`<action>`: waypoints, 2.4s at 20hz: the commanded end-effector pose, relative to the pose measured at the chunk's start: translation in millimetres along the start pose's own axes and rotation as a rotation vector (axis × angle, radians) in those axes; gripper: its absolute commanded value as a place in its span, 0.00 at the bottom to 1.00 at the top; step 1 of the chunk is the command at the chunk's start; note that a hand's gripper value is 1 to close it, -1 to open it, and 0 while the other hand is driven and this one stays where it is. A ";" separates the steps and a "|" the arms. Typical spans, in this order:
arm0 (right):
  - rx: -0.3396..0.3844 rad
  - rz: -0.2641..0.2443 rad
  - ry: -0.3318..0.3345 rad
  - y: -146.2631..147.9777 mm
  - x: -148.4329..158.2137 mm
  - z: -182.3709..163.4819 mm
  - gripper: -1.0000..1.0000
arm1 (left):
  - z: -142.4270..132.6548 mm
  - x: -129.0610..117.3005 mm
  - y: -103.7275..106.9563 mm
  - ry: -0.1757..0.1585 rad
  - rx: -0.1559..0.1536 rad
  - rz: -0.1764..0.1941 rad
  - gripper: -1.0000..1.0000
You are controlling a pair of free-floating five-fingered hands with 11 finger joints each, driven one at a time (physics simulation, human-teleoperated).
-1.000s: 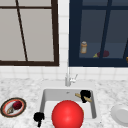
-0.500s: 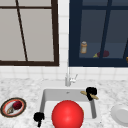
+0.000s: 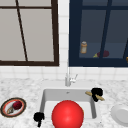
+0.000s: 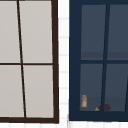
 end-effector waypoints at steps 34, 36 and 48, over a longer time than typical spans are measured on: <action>-0.020 0.013 -0.077 77.3 -173.5 -70.8 1.00 | 0.0 0.0 0.0 0.000 0.000 0.000 0.50; -0.019 0.011 -0.080 84.3 -180.8 -78.0 1.00 | 0.0 0.0 0.0 0.000 0.000 0.000 0.50; -0.028 0.021 -0.091 151.7 -188.9 -141.8 1.00 | 0.0 0.0 0.0 0.000 0.000 0.000 0.50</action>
